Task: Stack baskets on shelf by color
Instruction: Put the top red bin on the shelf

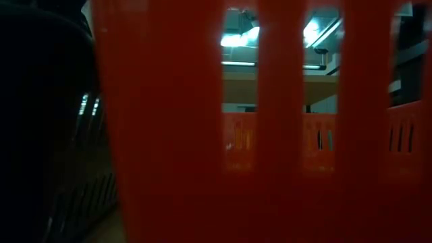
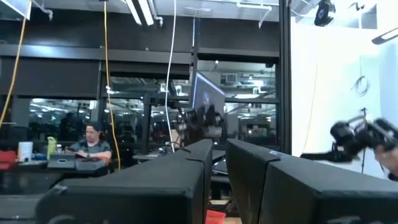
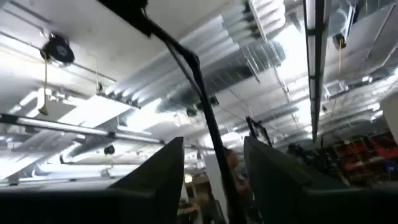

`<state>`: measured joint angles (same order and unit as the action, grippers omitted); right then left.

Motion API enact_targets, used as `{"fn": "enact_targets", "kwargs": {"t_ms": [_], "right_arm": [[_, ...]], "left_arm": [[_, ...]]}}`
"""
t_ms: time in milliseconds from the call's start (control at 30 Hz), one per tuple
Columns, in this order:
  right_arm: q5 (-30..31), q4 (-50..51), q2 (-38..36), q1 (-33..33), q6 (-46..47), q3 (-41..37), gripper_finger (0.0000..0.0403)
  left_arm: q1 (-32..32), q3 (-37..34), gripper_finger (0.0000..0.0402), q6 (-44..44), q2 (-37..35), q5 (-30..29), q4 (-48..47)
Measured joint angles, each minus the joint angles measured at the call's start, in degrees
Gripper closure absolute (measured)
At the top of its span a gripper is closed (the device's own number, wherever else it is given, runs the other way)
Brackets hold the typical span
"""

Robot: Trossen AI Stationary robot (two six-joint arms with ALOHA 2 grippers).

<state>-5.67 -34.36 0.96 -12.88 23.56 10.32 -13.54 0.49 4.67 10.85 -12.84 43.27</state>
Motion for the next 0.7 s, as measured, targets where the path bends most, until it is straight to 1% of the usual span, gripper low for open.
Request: {"fn": "enact_targets", "kwargs": {"t_ms": [100,200,267,367,433,533,600,700], "right_arm": [[-1.6,13.3,3.2,0.0,-2.6,10.6,0.0236],[-1.9,34.2,9.3,0.0,-2.8,23.9,0.0236],[-1.4,48.8,14.7,0.0,-1.2,32.2,0.0236],[0.5,66.6,23.0,0.0,1.9,41.7,0.0236],[2.1,75.5,28.3,0.0,4.8,45.3,0.0236],[3.0,87.2,35.6,0.0,10.0,47.1,0.0236],[2.0,93.2,40.0,0.0,13.3,47.0,0.0236],[-1.9,102.0,46.2,-0.5,18.6,46.2,0.0236]], "left_arm": [[0.0,0.0,0.0363,-1.0,0.0,0.1,-0.2],[0.0,0.0,0.0363,-1.1,0.0,0.1,-0.3],[0.0,0.0,0.0363,-1.1,0.0,0.1,-0.3],[0.0,0.0,0.0363,-1.1,0.0,0.1,-0.3],[0.0,0.0,0.0363,-1.1,0.0,0.1,-0.4],[0.0,0.0,0.0363,-1.1,0.0,0.1,-1.1],[0.0,0.0,0.0363,-1.1,0.0,0.1,-1.1],[0.0,0.0,0.0363,-1.1,0.0,0.1,-1.2]]}}
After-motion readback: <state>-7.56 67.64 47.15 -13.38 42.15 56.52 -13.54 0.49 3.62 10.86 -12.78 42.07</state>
